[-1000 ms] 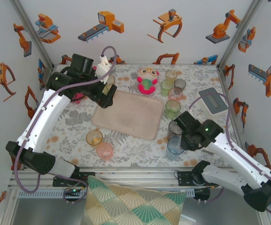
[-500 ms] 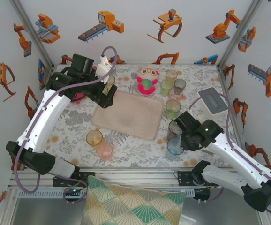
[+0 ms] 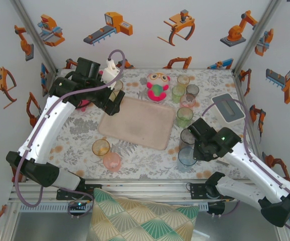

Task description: Place the glasses into the tray

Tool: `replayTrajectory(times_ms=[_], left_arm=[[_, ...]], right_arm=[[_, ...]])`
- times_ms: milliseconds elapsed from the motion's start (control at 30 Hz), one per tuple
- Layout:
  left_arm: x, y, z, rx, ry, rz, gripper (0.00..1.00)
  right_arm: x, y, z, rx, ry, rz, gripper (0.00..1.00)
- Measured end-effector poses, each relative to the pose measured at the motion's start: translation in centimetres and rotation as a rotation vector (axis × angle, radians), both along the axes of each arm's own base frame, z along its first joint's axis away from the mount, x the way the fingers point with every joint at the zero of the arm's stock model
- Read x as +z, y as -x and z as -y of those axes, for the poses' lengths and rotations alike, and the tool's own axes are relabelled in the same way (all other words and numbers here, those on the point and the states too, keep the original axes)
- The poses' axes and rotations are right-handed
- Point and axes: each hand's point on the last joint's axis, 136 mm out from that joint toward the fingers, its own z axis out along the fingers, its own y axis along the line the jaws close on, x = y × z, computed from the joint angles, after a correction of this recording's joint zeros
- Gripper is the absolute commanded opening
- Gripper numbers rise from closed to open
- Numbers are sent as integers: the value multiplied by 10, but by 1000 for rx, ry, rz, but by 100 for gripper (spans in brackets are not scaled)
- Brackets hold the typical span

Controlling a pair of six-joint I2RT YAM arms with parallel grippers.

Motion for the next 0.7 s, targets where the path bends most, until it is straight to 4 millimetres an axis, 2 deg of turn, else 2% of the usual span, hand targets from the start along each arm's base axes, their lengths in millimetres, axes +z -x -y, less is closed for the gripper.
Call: replayTrajectory(times_ms=[300, 700], left_arm=[[1, -2, -3, 16, -12, 12, 97], [3, -6, -12, 55, -49, 38, 97]], right_arm=[[6, 1, -6, 22, -31, -6, 3], [14, 1, -25, 82, -78, -45, 2]])
